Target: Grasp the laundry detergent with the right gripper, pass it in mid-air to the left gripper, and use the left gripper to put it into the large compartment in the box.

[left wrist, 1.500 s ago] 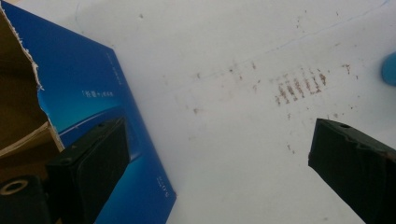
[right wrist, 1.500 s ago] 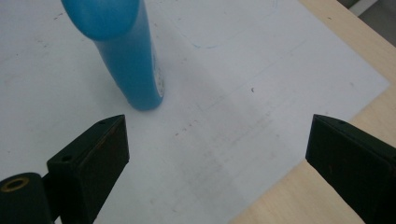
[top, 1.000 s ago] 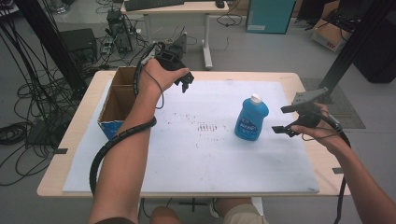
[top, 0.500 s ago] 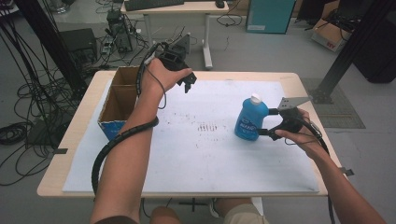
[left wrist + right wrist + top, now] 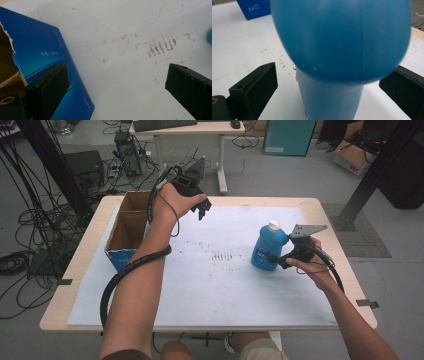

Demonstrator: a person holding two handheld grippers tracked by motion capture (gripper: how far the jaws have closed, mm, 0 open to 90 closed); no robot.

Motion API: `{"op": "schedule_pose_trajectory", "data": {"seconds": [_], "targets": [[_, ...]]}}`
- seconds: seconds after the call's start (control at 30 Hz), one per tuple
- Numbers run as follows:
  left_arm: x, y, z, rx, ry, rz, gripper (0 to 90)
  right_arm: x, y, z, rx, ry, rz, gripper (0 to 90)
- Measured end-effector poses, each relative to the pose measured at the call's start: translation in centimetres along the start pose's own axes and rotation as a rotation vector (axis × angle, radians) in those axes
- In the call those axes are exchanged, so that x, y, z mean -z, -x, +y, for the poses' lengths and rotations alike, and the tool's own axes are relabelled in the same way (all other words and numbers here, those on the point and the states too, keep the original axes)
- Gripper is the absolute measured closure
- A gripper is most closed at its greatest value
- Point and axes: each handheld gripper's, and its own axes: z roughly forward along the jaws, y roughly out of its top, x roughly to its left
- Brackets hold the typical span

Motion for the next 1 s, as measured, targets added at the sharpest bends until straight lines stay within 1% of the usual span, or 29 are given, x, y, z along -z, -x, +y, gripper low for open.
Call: {"op": "schedule_pose_trajectory", "data": {"seconds": [0.3, 0.67, 0.9, 1.0], "targets": [[0.06, 0.21, 0.18, -0.003, 0.0, 0.002, 5.7, -0.33, 0.11, -0.15, -0.004, 0.033, 0.009, 1.2], [0.23, 0.51, 0.36, -0.006, 0.004, 0.002, 5.7, -0.37, 0.2, -0.19, -0.009, 0.05, 0.018, 1.1], [0.29, 0.46, 0.39, -0.007, 0.009, -0.001, 5.7, -0.43, 0.18, -0.11, 0.002, 0.052, 0.021, 1.1], [0.24, 0.46, 0.4, -0.005, 0.007, -0.003, 5.7, -0.43, 0.2, -0.12, -0.007, 0.059, 0.024, 1.1]]}}
